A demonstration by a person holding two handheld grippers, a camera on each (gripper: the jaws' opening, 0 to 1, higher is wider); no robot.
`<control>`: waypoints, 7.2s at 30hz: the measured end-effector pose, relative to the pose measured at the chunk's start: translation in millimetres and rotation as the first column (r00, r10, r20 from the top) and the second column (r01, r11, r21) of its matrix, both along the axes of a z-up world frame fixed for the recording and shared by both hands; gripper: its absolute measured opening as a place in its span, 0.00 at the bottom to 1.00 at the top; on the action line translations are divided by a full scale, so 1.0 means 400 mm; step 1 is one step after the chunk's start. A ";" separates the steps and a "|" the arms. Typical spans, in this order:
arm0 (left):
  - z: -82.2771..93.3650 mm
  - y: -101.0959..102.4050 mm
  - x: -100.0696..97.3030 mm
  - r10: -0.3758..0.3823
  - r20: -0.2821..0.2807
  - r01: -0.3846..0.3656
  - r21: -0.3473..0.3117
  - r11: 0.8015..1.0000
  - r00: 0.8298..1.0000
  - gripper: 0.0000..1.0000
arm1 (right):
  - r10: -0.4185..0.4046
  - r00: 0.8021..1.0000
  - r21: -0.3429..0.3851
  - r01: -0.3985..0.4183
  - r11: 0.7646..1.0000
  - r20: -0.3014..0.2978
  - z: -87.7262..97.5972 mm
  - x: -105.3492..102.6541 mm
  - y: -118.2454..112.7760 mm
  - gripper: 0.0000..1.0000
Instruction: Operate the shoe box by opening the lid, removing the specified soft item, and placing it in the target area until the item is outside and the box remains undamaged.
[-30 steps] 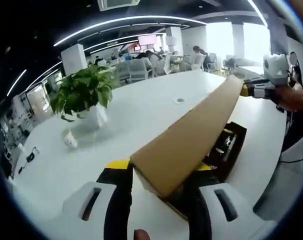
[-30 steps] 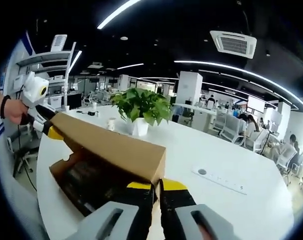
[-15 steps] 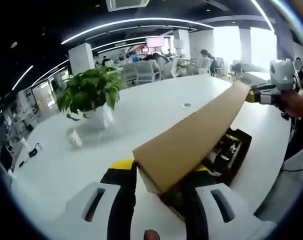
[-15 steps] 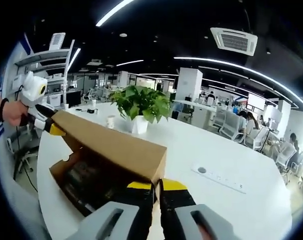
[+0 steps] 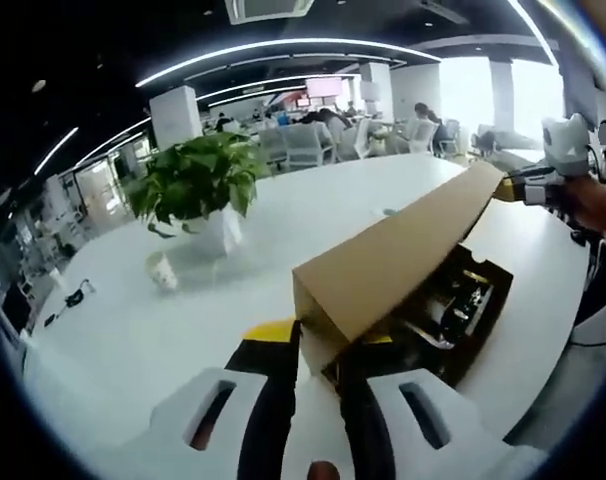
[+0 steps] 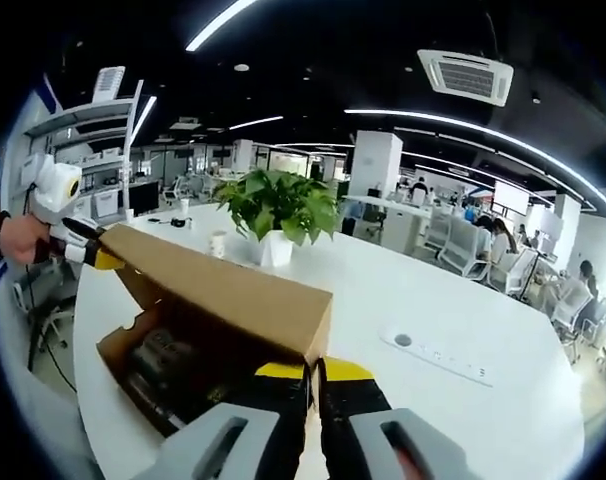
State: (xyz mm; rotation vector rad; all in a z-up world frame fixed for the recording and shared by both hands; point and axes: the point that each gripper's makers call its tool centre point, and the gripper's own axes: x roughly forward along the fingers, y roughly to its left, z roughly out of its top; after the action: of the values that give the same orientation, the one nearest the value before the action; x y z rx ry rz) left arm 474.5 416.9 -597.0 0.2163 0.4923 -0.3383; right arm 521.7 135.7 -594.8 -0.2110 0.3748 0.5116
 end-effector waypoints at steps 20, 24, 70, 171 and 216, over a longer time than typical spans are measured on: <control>0.011 0.009 0.031 -0.028 0.004 0.028 -0.012 1.000 1.000 0.11 | 0.007 1.000 -0.011 -0.007 1.000 -0.013 -0.002 -0.003 0.005 0.00; 0.015 0.010 0.041 -0.035 0.006 0.035 -0.017 0.999 0.999 0.11 | 0.010 1.000 -0.005 -0.010 1.000 -0.010 0.002 0.004 0.007 0.00; 0.018 0.043 0.177 -0.037 0.011 0.037 -0.079 0.996 0.999 0.07 | -0.009 0.999 -0.098 0.004 0.995 -0.051 -0.052 0.147 0.017 0.03; -0.175 0.069 0.314 0.046 -0.172 -0.077 -0.176 0.981 0.984 0.05 | -0.031 0.985 -0.147 0.006 0.989 -0.169 -0.154 0.268 0.048 0.04; -0.201 0.062 0.317 0.063 -0.214 -0.079 -0.069 0.994 0.975 0.08 | -0.043 0.973 -0.139 0.012 0.990 -0.228 -0.212 0.243 0.042 0.00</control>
State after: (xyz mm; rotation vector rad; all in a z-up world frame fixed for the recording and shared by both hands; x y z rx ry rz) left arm 601.4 441.7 -677.5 0.0870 0.6943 -0.3110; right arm 618.9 152.4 -679.7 -0.2799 0.6397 0.4846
